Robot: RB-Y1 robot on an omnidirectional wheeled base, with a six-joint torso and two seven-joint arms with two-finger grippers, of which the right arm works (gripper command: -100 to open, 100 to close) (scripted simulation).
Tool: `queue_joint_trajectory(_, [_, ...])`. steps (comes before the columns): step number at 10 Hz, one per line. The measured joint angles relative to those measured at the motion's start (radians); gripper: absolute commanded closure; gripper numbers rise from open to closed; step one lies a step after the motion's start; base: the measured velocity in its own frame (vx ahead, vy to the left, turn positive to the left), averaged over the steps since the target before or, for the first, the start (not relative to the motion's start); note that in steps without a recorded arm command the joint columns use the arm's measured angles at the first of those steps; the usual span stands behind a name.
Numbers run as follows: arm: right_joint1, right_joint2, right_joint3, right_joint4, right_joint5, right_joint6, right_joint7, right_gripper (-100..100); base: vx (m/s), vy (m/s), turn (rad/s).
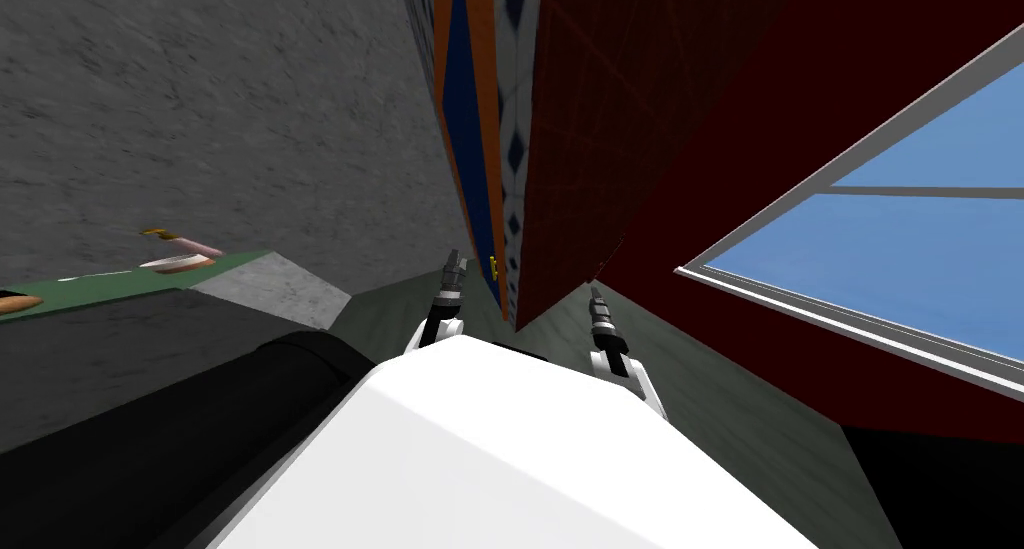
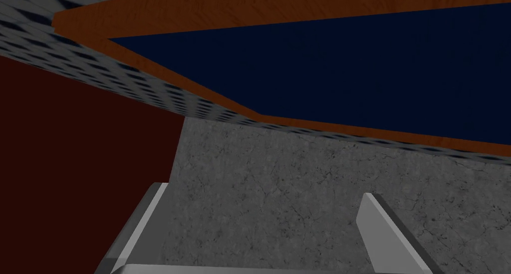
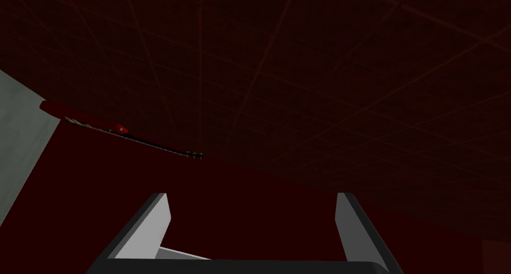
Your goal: Push the door open
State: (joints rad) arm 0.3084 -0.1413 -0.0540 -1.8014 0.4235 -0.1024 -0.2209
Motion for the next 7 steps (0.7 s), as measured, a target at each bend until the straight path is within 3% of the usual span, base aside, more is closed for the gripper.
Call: queue_joint_trajectory(7, [-0.037,0.005,-0.013,0.091,0.097,0.114,-0.038,-100,-0.001,0.206,-0.28])
